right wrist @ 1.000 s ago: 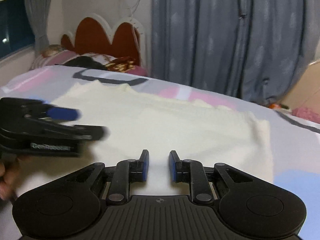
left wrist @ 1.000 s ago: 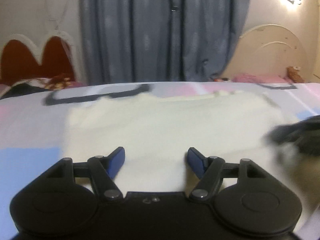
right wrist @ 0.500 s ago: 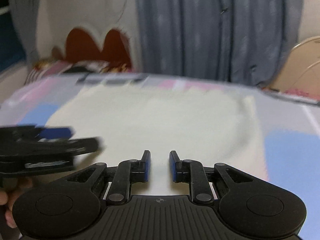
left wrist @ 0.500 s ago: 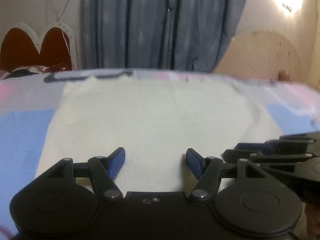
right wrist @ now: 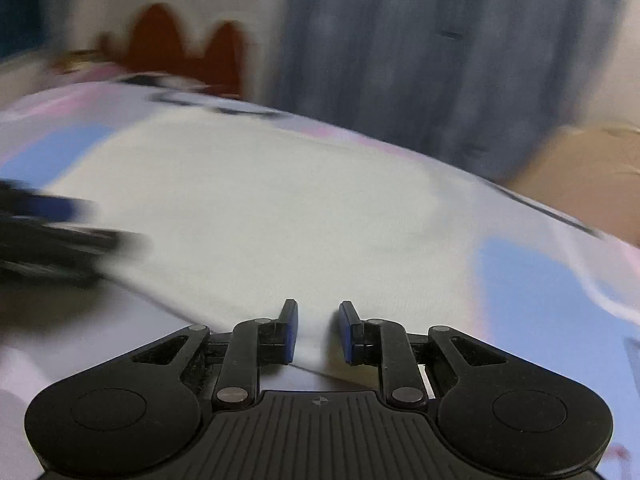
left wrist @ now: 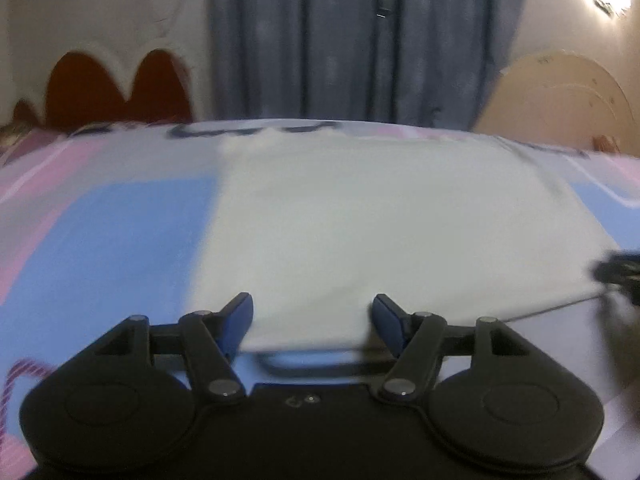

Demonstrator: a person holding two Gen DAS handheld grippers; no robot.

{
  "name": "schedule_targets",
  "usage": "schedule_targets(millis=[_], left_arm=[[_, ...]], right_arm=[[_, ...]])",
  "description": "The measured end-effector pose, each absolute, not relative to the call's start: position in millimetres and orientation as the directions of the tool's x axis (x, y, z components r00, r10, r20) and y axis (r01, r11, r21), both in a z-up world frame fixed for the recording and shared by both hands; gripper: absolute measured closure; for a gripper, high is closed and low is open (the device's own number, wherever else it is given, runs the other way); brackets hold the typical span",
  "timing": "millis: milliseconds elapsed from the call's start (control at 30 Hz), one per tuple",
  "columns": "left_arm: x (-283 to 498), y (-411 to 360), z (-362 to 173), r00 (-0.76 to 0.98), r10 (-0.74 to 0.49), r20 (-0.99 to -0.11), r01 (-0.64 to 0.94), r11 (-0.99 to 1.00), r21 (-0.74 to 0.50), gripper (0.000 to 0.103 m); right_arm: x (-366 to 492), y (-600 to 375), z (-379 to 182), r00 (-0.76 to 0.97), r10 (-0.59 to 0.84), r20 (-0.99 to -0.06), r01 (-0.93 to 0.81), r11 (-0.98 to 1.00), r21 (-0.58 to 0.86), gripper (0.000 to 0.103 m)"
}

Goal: Fold small clothes

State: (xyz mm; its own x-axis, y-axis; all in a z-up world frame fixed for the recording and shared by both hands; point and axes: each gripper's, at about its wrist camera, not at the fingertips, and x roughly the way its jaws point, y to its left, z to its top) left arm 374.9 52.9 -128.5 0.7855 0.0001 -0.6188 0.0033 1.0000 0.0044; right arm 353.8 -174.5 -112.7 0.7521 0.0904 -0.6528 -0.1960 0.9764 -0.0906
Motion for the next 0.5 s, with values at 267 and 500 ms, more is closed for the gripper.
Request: schedule_targets(millis=[267, 500], left_arm=[[376, 44, -119, 0.776, 0.044, -0.629, -0.038, 0.999, 0.023, 0.039], [373, 50, -117, 0.764, 0.067, -0.641, -0.066, 0.997, 0.026, 0.041]], right_arm=[[355, -190, -89, 0.773, 0.141, -0.618, -0.191, 0.982, -0.014, 0.083], [354, -208, -93, 0.741, 0.114, -0.662, -0.152, 0.988, 0.0, 0.083]])
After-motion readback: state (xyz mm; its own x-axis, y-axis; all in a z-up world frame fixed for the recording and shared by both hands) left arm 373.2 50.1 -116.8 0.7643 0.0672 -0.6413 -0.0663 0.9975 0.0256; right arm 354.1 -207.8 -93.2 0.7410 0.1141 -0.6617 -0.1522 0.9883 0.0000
